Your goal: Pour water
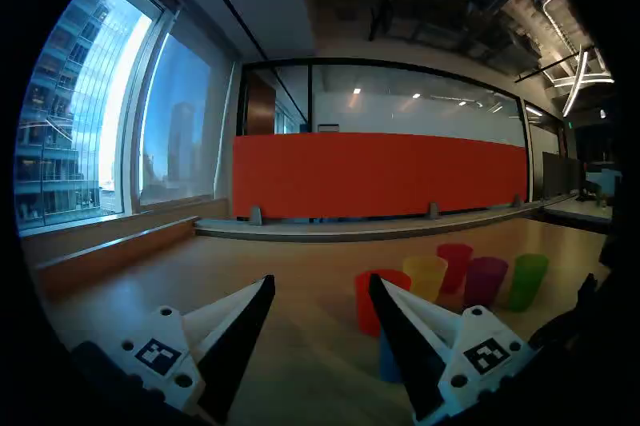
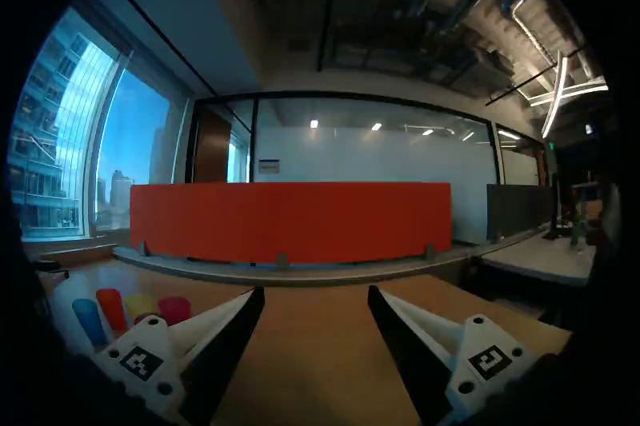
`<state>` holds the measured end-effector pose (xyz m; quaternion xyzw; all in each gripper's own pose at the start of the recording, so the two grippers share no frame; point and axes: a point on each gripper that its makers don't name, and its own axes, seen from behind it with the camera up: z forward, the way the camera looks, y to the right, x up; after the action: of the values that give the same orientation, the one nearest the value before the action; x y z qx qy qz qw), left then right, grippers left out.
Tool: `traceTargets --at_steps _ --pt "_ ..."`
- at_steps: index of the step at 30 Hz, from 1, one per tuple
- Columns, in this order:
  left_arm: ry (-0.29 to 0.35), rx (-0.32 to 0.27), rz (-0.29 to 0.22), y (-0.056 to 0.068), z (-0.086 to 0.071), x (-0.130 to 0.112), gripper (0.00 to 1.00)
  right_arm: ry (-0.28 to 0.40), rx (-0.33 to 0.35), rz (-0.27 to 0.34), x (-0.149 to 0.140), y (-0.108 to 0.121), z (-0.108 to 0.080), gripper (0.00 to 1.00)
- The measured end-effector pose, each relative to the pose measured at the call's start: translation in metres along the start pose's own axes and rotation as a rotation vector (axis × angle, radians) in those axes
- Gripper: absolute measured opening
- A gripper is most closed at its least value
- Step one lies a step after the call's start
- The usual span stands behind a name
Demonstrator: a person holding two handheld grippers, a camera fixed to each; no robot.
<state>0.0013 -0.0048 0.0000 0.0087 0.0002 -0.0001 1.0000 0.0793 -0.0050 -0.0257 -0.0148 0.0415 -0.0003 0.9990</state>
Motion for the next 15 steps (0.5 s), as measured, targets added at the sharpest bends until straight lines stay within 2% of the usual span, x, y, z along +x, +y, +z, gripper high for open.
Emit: traceTargets --at_steps 8,15 --pt "0.0 0.0 0.0 0.0 0.0 0.0 0.87 0.008 0.023 -0.024 -0.006 0.0 0.002 1.0" --pt "0.0 0.0 0.0 0.001 0.0 0.0 0.87 0.016 0.053 -0.001 -0.015 -0.005 0.007 1.0"
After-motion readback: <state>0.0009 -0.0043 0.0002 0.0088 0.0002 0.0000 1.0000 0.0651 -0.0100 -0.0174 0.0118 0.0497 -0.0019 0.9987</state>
